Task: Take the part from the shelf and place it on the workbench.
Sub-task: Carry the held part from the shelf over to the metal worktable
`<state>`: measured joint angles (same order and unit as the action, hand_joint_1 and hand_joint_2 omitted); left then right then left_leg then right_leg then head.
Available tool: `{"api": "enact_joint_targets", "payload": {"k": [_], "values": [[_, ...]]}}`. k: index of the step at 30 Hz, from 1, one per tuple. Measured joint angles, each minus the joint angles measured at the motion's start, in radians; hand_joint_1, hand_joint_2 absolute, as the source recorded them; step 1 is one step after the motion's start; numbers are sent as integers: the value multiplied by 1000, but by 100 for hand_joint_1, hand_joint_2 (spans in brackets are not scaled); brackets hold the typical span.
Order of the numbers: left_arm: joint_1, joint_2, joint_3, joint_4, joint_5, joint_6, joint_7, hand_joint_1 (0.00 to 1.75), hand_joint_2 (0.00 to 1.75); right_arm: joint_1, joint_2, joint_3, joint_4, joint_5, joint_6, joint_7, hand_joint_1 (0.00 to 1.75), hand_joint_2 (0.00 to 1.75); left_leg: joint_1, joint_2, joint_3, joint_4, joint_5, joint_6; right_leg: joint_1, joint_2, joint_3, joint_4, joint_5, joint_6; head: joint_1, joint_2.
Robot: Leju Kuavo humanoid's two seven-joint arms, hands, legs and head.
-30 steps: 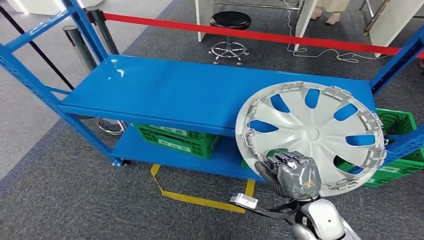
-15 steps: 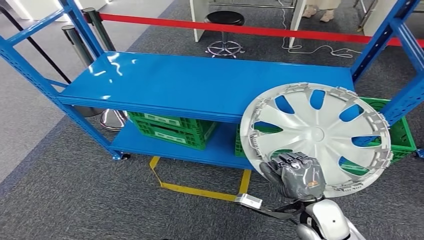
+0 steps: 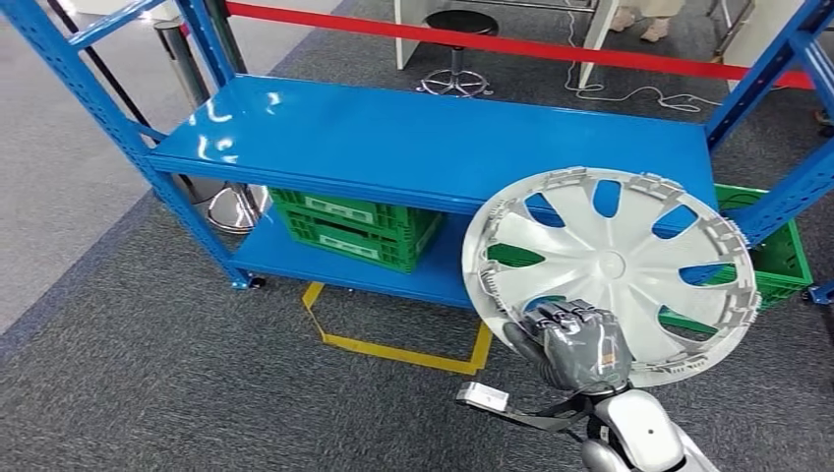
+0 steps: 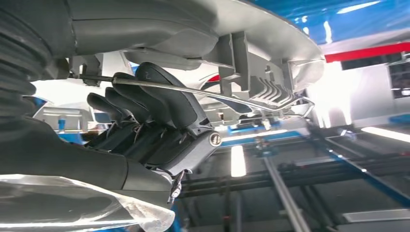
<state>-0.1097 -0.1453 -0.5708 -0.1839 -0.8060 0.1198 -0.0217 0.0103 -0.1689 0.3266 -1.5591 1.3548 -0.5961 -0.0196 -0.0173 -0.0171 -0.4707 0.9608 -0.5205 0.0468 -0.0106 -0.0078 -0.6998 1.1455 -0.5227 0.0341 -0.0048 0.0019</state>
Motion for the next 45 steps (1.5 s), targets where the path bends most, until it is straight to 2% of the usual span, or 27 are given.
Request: {"api": "enact_joint_targets", "payload": {"k": [2,3,5,7,9,10,11,13,16,18,19,20,22,24,26,27,28,29,31,33,34,36,38,40,42,43,45], "values": [[-1,1,1,0,0,-1,1,0,175,-9,-2,5,10,-2,3,-1,175,175,-3,-10,-17,6,10,2,0,3,-37,120,-55,3,0,0],[-1,2,2,0,1,-1,2,0,175,-16,-3,8,16,-5,6,-3,175,175,-3,-16,-25,9,14,2,0,4,-36,142,-58,3,-1,0],[-2,2,4,0,4,-1,2,0,175,-32,-6,13,27,-16,16,-9,175,175,-4,-33,-35,18,18,0,0,13,20,71,-15,0,0,0],[-5,2,6,0,7,-2,5,0,175,-55,-9,21,40,-26,25,-18,175,175,-4,-48,-47,31,18,-2,-2,52,96,-51,28,-8,-1,0],[-8,2,7,0,8,-2,10,0,175,-78,-13,29,54,-34,29,-26,175,175,-1,-63,-67,44,22,-11,-3,76,127,-107,32,-14,-1,0],[-9,2,8,0,8,-2,12,0,175,-88,-14,33,60,-37,30,-29,175,175,0,-73,-77,48,26,-17,-2,71,129,-113,32,-15,-1,0],[-9,4,10,0,8,-1,14,0,175,-98,-14,38,66,-41,30,-32,175,175,1,-82,-85,50,28,-22,-4,58,128,-120,30,-17,0,0],[-9,7,15,0,10,4,18,0,175,-120,-14,49,78,-50,30,-39,175,175,-1,-67,-101,74,13,-37,-10,33,130,-132,33,-23,-4,0],[-16,9,27,0,18,9,29,0,175,-154,-14,72,107,-60,30,-50,175,175,10,-14,-167,226,-64,-63,-12,-8,133,-138,35,-34,-13,0],[-20,10,34,0,23,9,34,0,175,-173,-11,91,131,-63,30,-56,175,175,21,-4,-198,308,-84,-74,-12,-36,133,-137,34,-34,-13,0],[-19,11,38,0,25,10,35,0,175,-183,-8,101,142,-66,29,-59,175,175,26,1,-192,302,-68,-78,-13,-50,133,-136,34,-34,-13,0],[-17,12,42,0,25,12,37,0,175,-193,-4,111,152,-70,29,-61,175,175,29,9,-170,259,-35,-80,-13,-62,133,-135,33,-33,-13,0],[-9,14,50,0,26,18,39,0,175,-216,3,126,170,-76,28,-65,175,175,26,59,-115,133,28,-82,-12,-84,133,-134,32,-29,-14,0],[-4,15,54,0,28,24,41,0,175,-235,6,137,186,-78,28,-66,175,175,16,96,-93,60,46,-71,-6,-106,128,-133,35,-20,-14,0],[-2,18,59,0,29,28,41,0,175,-250,10,148,198,-80,28,-69,175,175,10,79,-100,48,45,-54,-4,-132,124,-134,39,-10,-14,0],[-1,18,61,0,30,30,42,0,175,-257,13,153,204,-82,28,-70,175,175,10,66,-103,45,49,-45,-7,-131,121,-132,34,-5,-14,0],[-1,17,64,0,30,31,42,0,175,-263,15,158,209,-85,28,-72,175,175,11,53,-104,42,53,-38,-11,-112,115,-120,22,-1,-14,0],[-1,16,66,0,30,33,42,0,175,-268,18,163,214,-89,28,-74,175,175,12,40,-104,39,57,-30,-13,-81,100,-88,-1,0,-12,0],[-2,15,71,0,31,36,45,0,175,-274,20,173,225,-95,28,-79,175,175,11,16,-107,38,63,-18,-14,-16,45,35,-65,-2,-7,0],[-1,15,77,0,33,37,48,0,175,-279,22,183,240,-102,28,-85,175,175,6,-14,-110,39,66,-10,-10,4,-7,148,-100,-7,-4,0],[0,15,79,0,34,38,48,0,175,-283,23,188,248,-106,28,-88,175,175,4,-31,-110,40,67,-9,-8,7,-11,155,-89,-10,-4,0],[0,15,82,0,36,38,49,0,175,-296,28,197,262,-113,28,-91,175,175,3,-62,-111,46,67,-10,-7,22,35,61,-24,-16,-4,0],[-1,15,86,0,39,39,50,0,175,-313,35,204,275,-119,28,-93,175,175,2,-87,-120,58,65,-15,-12,65,97,-60,20,-18,-5,0],[-1,15,92,0,41,41,51,0,175,-324,42,211,286,-123,27,-96,175,175,5,-109,-136,68,68,-26,-13,86,121,-103,19,-16,-6,0],[1,17,98,0,41,43,51,0,175,-332,50,219,297,-127,27,-100,175,175,8,-124,-144,71,71,-36,-12,63,122,-108,20,-19,-5,0],[1,18,101,0,41,44,51,0,175,-338,55,222,302,-130,27,-101,175,175,6,-109,-149,79,64,-42,-14,50,125,-111,22,-22,-7,0],[-1,19,105,0,41,47,52,0,175,-347,63,226,310,-142,26,-105,175,175,6,-51,-176,145,23,-56,-16,21,130,-117,23,-30,-17,0]]}}
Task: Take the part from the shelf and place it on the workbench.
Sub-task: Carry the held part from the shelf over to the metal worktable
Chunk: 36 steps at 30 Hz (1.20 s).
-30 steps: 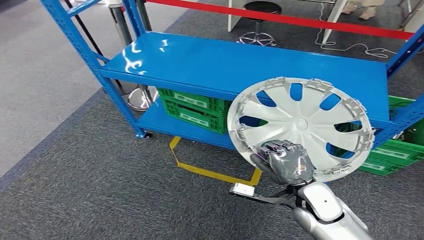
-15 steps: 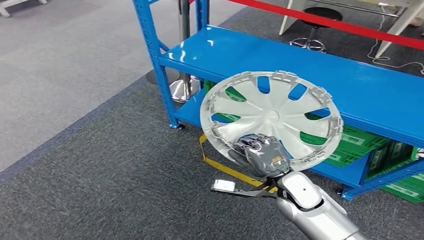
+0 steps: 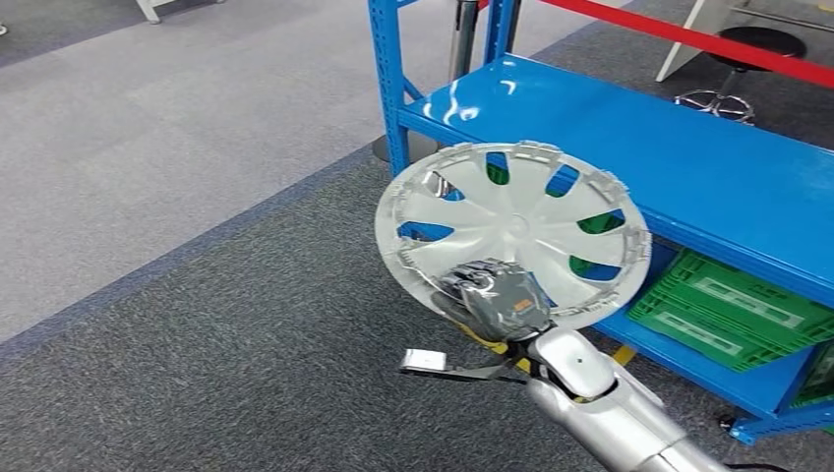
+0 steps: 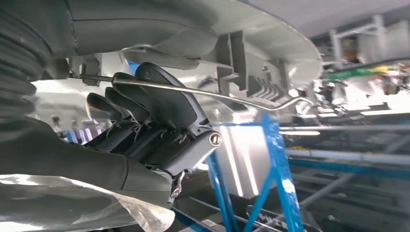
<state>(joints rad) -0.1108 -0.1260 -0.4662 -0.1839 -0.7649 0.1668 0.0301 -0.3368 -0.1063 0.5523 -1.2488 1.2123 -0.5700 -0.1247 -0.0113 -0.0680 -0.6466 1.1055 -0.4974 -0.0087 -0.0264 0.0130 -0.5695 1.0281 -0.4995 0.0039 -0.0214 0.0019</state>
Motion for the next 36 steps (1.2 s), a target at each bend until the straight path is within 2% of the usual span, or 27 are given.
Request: {"api": "enact_joint_targets", "payload": {"k": [1,2,3,4,5,6,8,10,12,13,14,16,17,18,19,20,21,23,25,27,28,30,31,33,34,35,36], "values": [[-2,-1,2,0,0,2,0,0,175,-2,1,0,4,-7,0,-4,175,175,2,29,-25,60,-30,-8,2,-15,1,-1,-1,-3,-5,0],[-5,-1,4,0,0,4,0,0,175,-3,2,1,9,-12,0,-7,175,175,7,43,-50,122,-56,-14,3,-32,2,-1,-2,-5,-6,0],[-7,-1,6,0,1,6,0,0,175,-4,3,3,13,-16,0,-11,175,175,12,50,-66,168,-70,-19,4,-48,3,-1,-4,-6,-6,0],[-7,-1,8,0,1,7,0,0,175,-6,4,5,17,-19,0,-12,175,175,16,54,-69,184,-67,-22,4,-63,4,0,-5,-6,-6,0],[-6,-1,9,0,1,7,1,0,175,-8,6,7,20,-20,0,-14,175,175,19,58,-54,162,-45,-24,4,-77,5,0,-7,-6,-6,0],[-2,0,11,0,1,8,2,0,175,-11,7,10,22,-21,0,-14,175,175,20,69,-26,109,-11,-24,4,-89,8,0,-8,-4,-6,0],[5,0,15,0,4,8,4,0,175,-19,9,14,26,-22,1,-16,175,175,13,115,27,-7,38,-20,7,-110,10,-1,-11,1,-6,0],[9,3,20,0,9,5,8,0,175,-29,10,18,31,-23,2,-17,175,175,2,143,45,-64,41,-6,12,-131,6,0,-11,10,-6,0],[10,8,25,0,11,2,12,0,175,-38,14,23,37,-25,3,-19,175,175,-1,123,44,-80,38,10,14,-153,3,-2,-12,20,-5,0],[10,9,26,0,12,2,13,0,175,-43,17,27,40,-26,4,-19,175,175,0,110,44,-85,41,17,11,-144,0,2,-18,24,-4,0],[9,11,28,0,11,2,13,0,175,-47,19,30,42,-28,5,-20,175,175,1,98,46,-90,44,24,9,-119,-9,22,-33,26,-3,0],[7,11,30,0,11,2,13,0,175,-50,21,36,48,-31,6,-20,175,175,3,74,48,-94,48,37,5,-49,-59,123,-83,26,3,0],[7,11,31,0,10,1,13,0,175,-50,21,39,50,-32,7,-20,175,175,2,61,48,-93,48,42,6,-28,-95,193,-109,25,4,0],[7,12,32,0,9,0,13,0,175,-49,21,43,53,-32,8,-20,175,175,1,46,48,-92,48,44,6,-19,-126,248,-122,25,6,0],[7,12,33,0,8,-2,13,0,175,-48,20,46,56,-32,9,-20,175,175,-1,30,48,-90,47,45,7,-15,-145,275,-118,24,6,0],[7,12,33,0,7,-3,13,0,175,-48,20,49,58,-33,10,-20,175,175,-2,13,48,-88,47,45,8,-12,-146,262,-94,23,6,0],[7,12,34,0,6,-3,13,0,175,-49,19,50,60,-33,10,-20,175,175,-2,-4,49,-85,46,44,7,-7,-130,215,-56,21,6,0],[5,11,35,0,4,-4,12,0,175,-52,19,53,61,-35,11,-19,175,175,-1,-31,45,-74,41,38,2,30,-75,92,3,19,6,0],[3,11,37,0,1,-4,10,0,175,-53,18,56,62,-35,13,-18,175,175,1,-53,33,-65,41,30,0,58,-44,32,11,19,5,0],[2,13,39,0,-1,-5,9,0,175,-53,18,59,61,-35,14,-17,175,175,5,-71,25,-65,44,21,1,46,-37,24,8,17,5,0],[3,13,40,0,-1,-5,9,0,175,-54,18,60,61,-35,15,-17,175,175,4,-61,24,-62,41,16,1,35,-34,21,9,13,5,0],[2,14,41,0,-4,-5,8,0,175,-56,18,60,60,-35,15,-16,175,175,2,-9,6,-16,12,5,-1,10,-26,14,9,3,-1,0],[0,14,42,0,-6,-5,7,0,175,-56,18,60,60,-34,15,-15,175,175,2,24,-15,34,-14,0,1,-4,-24,13,7,-2,-4,0],[-7,14,44,0,-9,-5,2,0,175,-56,18,61,60,-32,15,-14,175,175,9,49,-66,153,-65,-8,3,-33,-21,12,3,-7,-6,0],[-9,14,44,0,-11,-5,0,0,175,-56,18,62,60,-31,15,-13,175,175,13,52,-79,188,-73,-11,4,-47,-19,13,1,-8,-7,0],[-10,14,44,0,-12,-5,0,0,175,-56,18,63,60,-31,15,-13,175,175,16,56,-76,188,-62,-13,4,-61,-17,13,-1,-7,-7,0],[-9,14,44,0,-14,-5,0,0,175,-56,18,64,60,-30,15,-13,175,175,19,62,-56,152,-33,-14,4,-74,-14,13,-3,-6,-7,0]]}}
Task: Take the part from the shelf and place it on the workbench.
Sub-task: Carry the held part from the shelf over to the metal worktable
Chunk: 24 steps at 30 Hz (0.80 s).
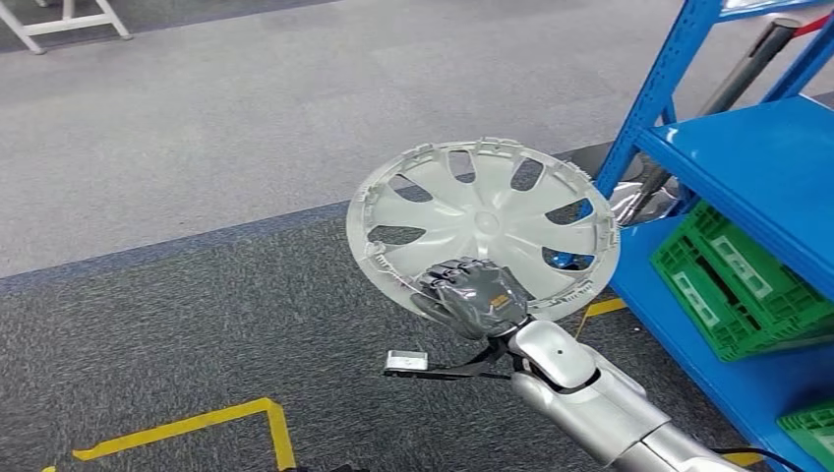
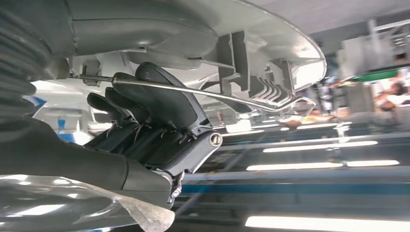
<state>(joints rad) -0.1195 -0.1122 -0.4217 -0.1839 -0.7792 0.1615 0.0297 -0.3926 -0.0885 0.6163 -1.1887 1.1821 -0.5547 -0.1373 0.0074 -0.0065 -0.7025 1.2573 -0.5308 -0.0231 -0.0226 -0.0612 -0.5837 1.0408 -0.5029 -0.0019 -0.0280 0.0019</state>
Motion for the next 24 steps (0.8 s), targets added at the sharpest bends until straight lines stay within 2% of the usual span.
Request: {"api": "enact_joint_targets", "payload": {"k": [2,3,4,5,7,8,10,11,12,13,14,15,16,17,18,19,20,21,23,24], "values": [[7,0,0,0,-3,0,0,0,175,0,0,2,0,0,0,1,175,175,-2,36,57,-118,60,0,2,-23,8,0,-6,6,0,0],[10,-1,0,0,-5,-1,0,0,175,0,-1,2,0,0,0,2,175,175,-7,55,78,-166,74,5,4,-33,10,0,-9,10,-1,0],[12,-1,0,0,-5,-1,0,0,175,-1,-1,2,0,0,0,3,175,175,-12,68,89,-194,74,10,7,-43,11,0,-10,15,0,0],[14,0,0,0,-5,-1,0,0,175,-1,-1,2,0,0,0,4,175,175,-18,71,91,-203,67,16,9,-53,10,-1,-11,18,0,0],[15,1,0,0,-5,-1,0,0,175,-1,-2,4,0,1,0,4,175,175,-19,54,91,-214,63,26,9,-72,12,-3,-12,25,1,0],[15,1,0,0,-5,-1,0,0,175,-1,-2,5,-1,1,0,4,175,175,-18,45,93,-218,64,31,6,-67,13,-3,-17,30,1,0],[14,0,0,0,-5,-1,0,0,175,-2,-2,7,-3,1,0,4,175,175,-14,22,99,-225,67,45,1,-18,-5,35,-42,36,5,0],[13,0,0,0,-5,-1,0,0,175,-1,-2,8,-3,1,0,4,175,175,-12,11,101,-226,68,51,-1,17,-32,84,-65,36,9,0],[13,-1,0,0,-5,-1,0,0,175,0,-3,8,-3,1,1,4,175,175,-13,-1,101,-226,67,56,-1,42,-69,150,-91,34,12,0],[13,-1,0,0,-5,-2,0,0,175,2,-4,8,-3,2,1,4,175,175,-14,-14,101,-226,67,60,1,53,-108,216,-110,32,15,0],[13,-2,0,0,-6,-2,0,0,175,4,-4,8,-3,2,2,4,175,175,-16,-29,102,-226,67,62,2,58,-140,262,-116,31,15,0],[14,-2,0,0,-6,-2,0,0,175,5,-5,9,-3,2,2,4,175,175,-18,-45,104,-225,66,63,4,60,-156,274,-102,29,15,0],[14,-2,0,0,-6,-2,0,0,175,5,-5,10,-3,3,4,5,175,175,-18,-61,107,-225,65,63,5,63,-151,248,-70,26,16,0],[13,-2,0,0,-6,-2,0,0,175,5,-5,11,-3,4,5,5,175,175,-18,-77,111,-224,63,62,4,72,-130,189,-26,23,16,0],[13,-2,0,0,-7,-2,0,0,175,3,-5,13,-2,5,6,6,175,175,-19,-92,113,-222,60,59,3,93,-102,126,8,21,15,0],[12,-2,0,0,-8,-2,0,0,175,2,-4,15,-2,6,7,6,175,175,-18,-106,111,-219,57,56,0,113,-74,67,28,20,15,0],[11,-1,0,0,-10,-2,0,0,175,0,-4,17,-2,7,7,6,175,175,-16,-119,108,-216,56,51,-1,130,-55,30,36,21,14,0],[11,-1,0,0,-11,-3,0,0,175,-1,-3,19,-1,8,7,7,175,175,-13,-130,103,-216,57,46,-1,138,-44,15,30,21,15,0],[11,0,0,0,-15,-3,1,0,175,-6,-1,23,-1,9,7,8,175,175,-8,-148,98,-218,58,36,0,118,-36,5,28,19,15,0],[11,1,0,0,-17,-3,1,0,175,-8,1,23,-1,8,7,9,175,175,-10,-135,96,-212,53,31,-1,106,-30,0,28,16,15,0]]}}
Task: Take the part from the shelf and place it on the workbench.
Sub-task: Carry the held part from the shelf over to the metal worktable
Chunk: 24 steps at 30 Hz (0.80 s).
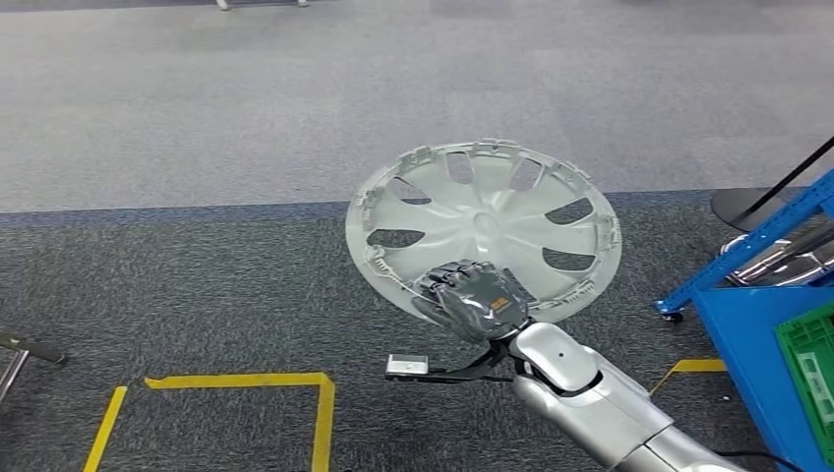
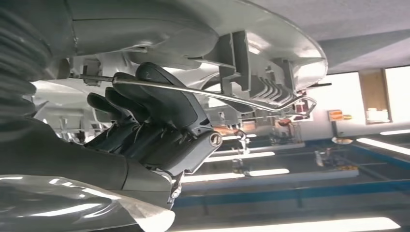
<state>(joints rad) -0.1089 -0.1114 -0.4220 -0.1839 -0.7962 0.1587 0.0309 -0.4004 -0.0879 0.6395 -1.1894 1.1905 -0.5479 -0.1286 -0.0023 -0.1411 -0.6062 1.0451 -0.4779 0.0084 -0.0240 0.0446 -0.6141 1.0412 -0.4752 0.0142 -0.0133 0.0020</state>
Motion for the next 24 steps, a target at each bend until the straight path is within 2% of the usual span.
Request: {"api": "enact_joint_targets", "payload": {"k": [1,3,5,6,7,8,10,11,12,14,15,16,17,18,19,20,21,22,23,24], "values": [[-1,0,0,0,-2,0,0,0,175,-2,2,0,0,0,0,1,175,175,-2,26,-8,22,-13,-5,-1,-13,6,-5,-1,-4,-3,0],[-5,0,0,0,-3,0,1,0,175,-2,4,1,0,-1,0,2,175,175,-4,95,-53,122,-61,-16,0,-43,17,-11,-5,-12,-7,0],[-12,0,0,0,-3,0,0,0,175,-1,4,1,1,-1,0,1,175,175,1,121,-105,233,-98,-24,2,-75,24,-11,-11,-16,-8,0],[-14,0,0,0,-3,0,0,0,175,0,4,2,1,-1,0,1,175,175,4,126,-114,253,-94,-27,3,-89,28,-11,-15,-16,-9,0],[-14,0,0,0,-3,0,1,0,175,0,4,4,1,-1,0,0,175,175,6,130,-105,235,-72,-29,3,-103,32,-11,-18,-15,-8,0],[-12,0,0,0,-4,-1,2,0,175,0,4,5,1,-1,0,0,175,175,8,141,-82,183,-34,-29,3,-116,38,-11,-23,-14,-9,0],[-5,0,0,0,-6,-1,4,0,175,-1,5,7,1,-2,0,0,175,175,2,189,-30,67,24,-25,6,-138,47,-12,-30,-7,-8,0],[-2,0,-1,0,-7,-2,4,0,175,-1,5,8,1,-2,0,1,175,175,-3,209,-14,27,34,-19,9,-148,49,-12,-32,-3,-8,0],[-1,1,-1,0,-8,-2,4,0,175,-1,5,8,1,-2,0,1,175,175,-9,219,-9,9,29,-13,12,-159,49,-12,-34,1,-8,0],[0,2,-1,0,-9,-2,4,0,175,-2,5,10,1,-2,0,1,175,175,-11,199,-6,-7,20,3,15,-183,50,-14,-38,11,-8,0],[0,2,-1,0,-9,-1,5,0,175,-2,6,10,1,-2,0,1,175,175,-9,185,-4,-13,20,9,13,-178,50,-12,-44,16,-6,0],[-1,1,-1,0,-9,-1,5,0,175,-3,6,11,1,-3,0,1,175,175,-7,171,-1,-17,22,15,11,-157,44,5,-55,20,-4,0],[-1,0,-1,0,-10,-2,5,0,175,-3,6,11,1,-3,0,1,175,175,-4,159,2,-21,24,21,8,-125,25,41,-75,22,-2,0],[-2,-1,-1,0,-10,-2,5,0,175,-2,6,11,2,-4,0,1,175,175,-2,146,3,-22,24,25,6,-89,-7,101,-99,22,2,0],[-2,-1,-1,0,-11,-2,5,0,175,0,6,11,2,-4,0,1,175,175,-2,132,3,-22,24,29,5,-65,-48,172,-123,22,3,0],[-1,-1,-1,0,-11,-2,6,0,175,2,5,11,3,-3,0,1,175,175,-3,117,4,-22,24,32,5,-54,-88,235,-138,23,5,0],[-1,-2,-1,0,-11,-2,6,0,175,4,5,11,4,-3,0,1,175,175,-4,101,6,-22,23,33,6,-48,-117,270,-135,23,5,0],[-1,-2,-1,0,-11,-2,6,0,175,4,4,11,4,-3,0,1,175,175,-5,85,9,-21,22,34,6,-45,-126,266,-111,21,5,0],[-1,-2,-1,0,-11,-2,6,0,175,4,4,11,5,-3,0,1,175,175,-5,69,13,-21,20,33,6,-39,-115,223,-71,19,5,0],[-1,-2,-1,0,-11,-2,6,0,175,4,4,11,5,-3,0,1,175,175,-4,53,17,-20,17,31,5,-24,-92,155,-25,17,5,0]]}}
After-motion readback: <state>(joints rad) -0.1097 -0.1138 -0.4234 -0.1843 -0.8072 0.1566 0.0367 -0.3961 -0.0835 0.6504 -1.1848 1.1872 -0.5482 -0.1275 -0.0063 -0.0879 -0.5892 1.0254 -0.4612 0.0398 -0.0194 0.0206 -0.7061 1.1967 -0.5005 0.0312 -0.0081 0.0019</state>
